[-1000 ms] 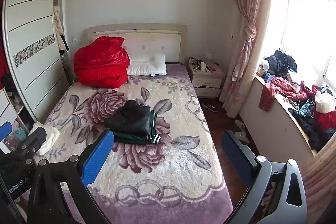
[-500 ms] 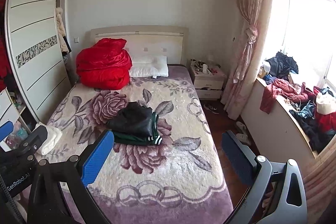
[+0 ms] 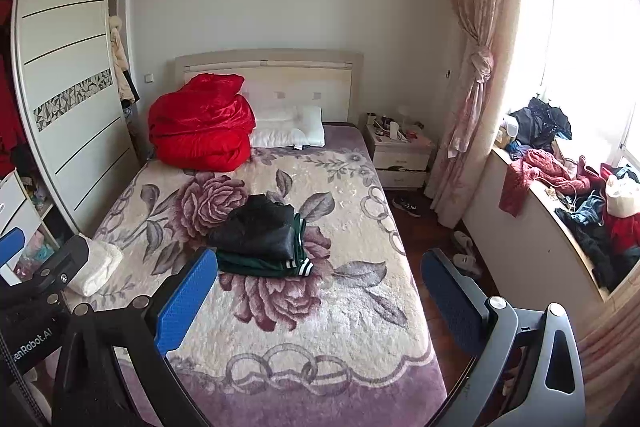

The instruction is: Fold large clothes

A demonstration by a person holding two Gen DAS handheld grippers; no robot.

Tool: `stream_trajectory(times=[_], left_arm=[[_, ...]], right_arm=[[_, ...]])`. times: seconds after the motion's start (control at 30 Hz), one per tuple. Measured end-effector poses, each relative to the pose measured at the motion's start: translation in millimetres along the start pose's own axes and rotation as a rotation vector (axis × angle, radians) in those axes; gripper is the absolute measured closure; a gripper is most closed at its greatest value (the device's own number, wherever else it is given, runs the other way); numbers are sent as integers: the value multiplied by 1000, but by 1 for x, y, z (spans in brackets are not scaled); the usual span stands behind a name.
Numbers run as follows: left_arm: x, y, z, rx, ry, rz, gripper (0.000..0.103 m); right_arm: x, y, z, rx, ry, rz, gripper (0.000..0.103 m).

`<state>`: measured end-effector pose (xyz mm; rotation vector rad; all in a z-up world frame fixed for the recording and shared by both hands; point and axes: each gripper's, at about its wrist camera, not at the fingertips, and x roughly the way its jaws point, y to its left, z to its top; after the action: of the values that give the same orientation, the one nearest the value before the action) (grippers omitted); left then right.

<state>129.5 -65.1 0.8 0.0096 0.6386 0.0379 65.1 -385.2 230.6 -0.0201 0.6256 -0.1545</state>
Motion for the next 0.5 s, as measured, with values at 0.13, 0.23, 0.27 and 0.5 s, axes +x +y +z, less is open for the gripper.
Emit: stream_trajectory(times=[0.13, 0.23, 0.27, 0.5], left_arm=[[0, 1, 1, 1, -1, -1, 1], [1, 2, 4, -1, -3, 2, 1], [1, 2, 4, -1, -3, 1, 1], [0, 3, 8, 1, -8, 9, 1]], right_arm=[[3, 2, 1, -7, -3, 7, 0], [5, 2, 2, -9, -2, 10, 0], [4, 2, 1, -9, -2, 9, 0], [7, 4, 3, -12, -4, 12, 0]])
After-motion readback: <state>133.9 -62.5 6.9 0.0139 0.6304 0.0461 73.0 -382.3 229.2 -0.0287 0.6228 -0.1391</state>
